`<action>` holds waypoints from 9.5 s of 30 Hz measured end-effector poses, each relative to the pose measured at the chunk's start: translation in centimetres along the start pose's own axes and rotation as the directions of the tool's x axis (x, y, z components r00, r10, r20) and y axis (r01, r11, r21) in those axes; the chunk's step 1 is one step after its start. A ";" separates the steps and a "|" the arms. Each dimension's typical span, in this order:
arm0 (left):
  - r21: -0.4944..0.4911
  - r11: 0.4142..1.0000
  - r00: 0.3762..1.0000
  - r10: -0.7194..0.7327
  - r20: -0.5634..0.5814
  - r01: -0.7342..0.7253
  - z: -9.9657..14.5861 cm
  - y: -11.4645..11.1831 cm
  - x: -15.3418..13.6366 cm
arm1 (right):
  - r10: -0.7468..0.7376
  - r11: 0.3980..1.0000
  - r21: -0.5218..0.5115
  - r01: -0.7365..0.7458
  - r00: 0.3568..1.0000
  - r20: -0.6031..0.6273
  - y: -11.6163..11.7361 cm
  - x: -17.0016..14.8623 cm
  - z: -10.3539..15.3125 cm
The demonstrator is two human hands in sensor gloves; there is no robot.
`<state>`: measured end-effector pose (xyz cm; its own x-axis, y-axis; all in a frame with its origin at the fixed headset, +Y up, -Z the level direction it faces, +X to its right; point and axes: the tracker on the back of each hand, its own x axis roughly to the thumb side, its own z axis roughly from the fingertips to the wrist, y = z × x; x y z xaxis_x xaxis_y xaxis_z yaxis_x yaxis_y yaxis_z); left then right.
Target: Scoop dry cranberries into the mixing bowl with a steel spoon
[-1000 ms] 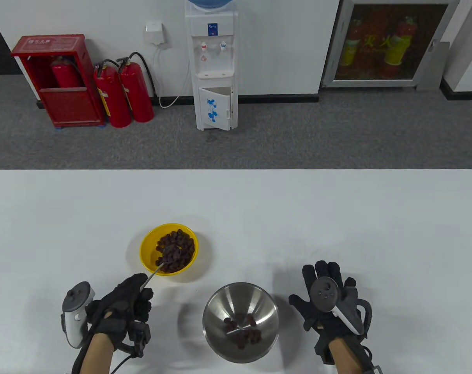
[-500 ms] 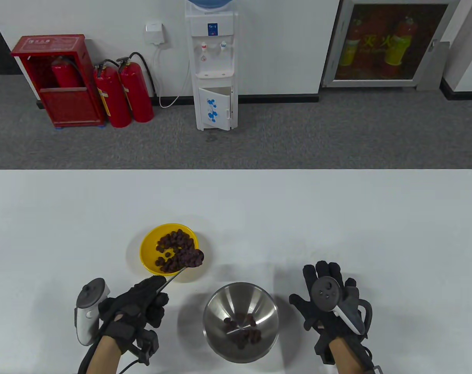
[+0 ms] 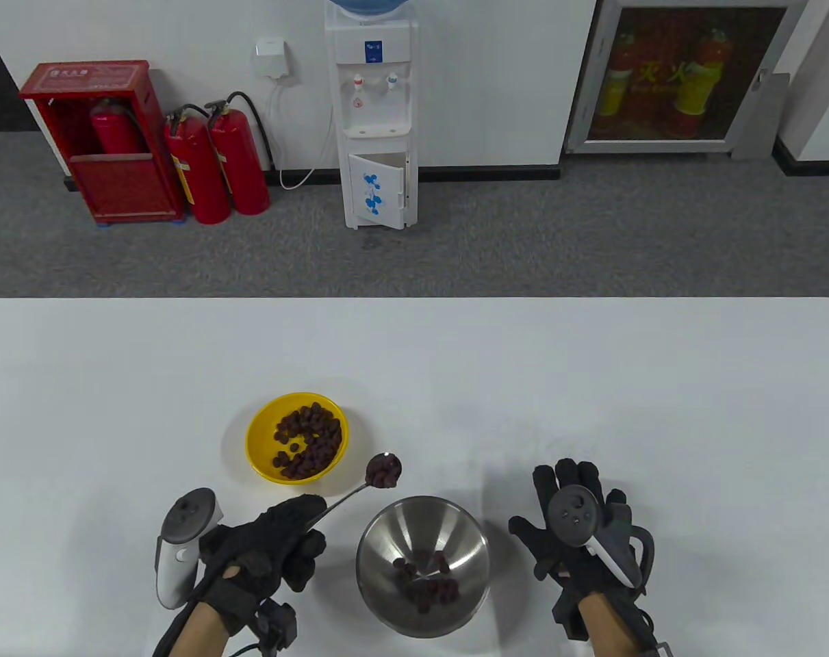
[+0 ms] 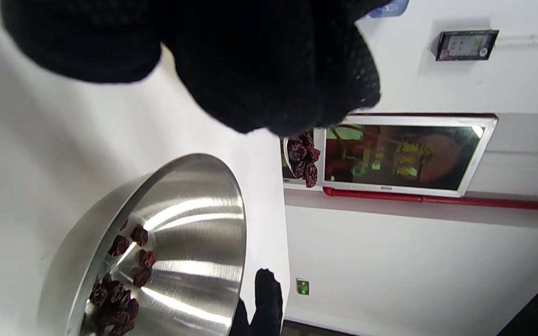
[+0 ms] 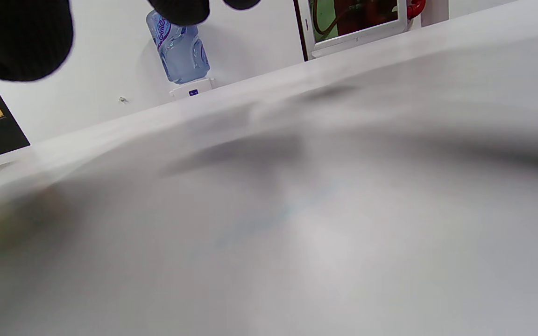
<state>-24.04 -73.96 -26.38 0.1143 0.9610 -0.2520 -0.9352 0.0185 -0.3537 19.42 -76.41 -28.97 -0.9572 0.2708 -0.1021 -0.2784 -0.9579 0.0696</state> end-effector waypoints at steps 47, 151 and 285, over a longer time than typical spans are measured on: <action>0.171 0.763 0.763 -0.641 0.078 0.624 0.0 -3.6 1.6 | -0.010 1.000 0.011 0.010 1.000 0.009 0.2 0.0 -0.1; 0.424 0.904 0.979 0.044 -0.197 0.044 -3.5 5.3 -3.2 | -0.045 0.998 0.038 0.044 0.999 0.020 0.4 0.1 -0.3; 0.499 0.674 0.715 -0.684 0.144 0.544 1.9 0.4 1.8 | -0.032 0.999 0.039 0.032 0.999 0.003 0.3 -0.2 -0.2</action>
<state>-24.89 -71.71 -25.27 0.6732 0.7142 0.1914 -0.7355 0.6734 0.0741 19.54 -76.72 -29.15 -0.9481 0.3013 -0.1013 -0.3114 -0.9444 0.1052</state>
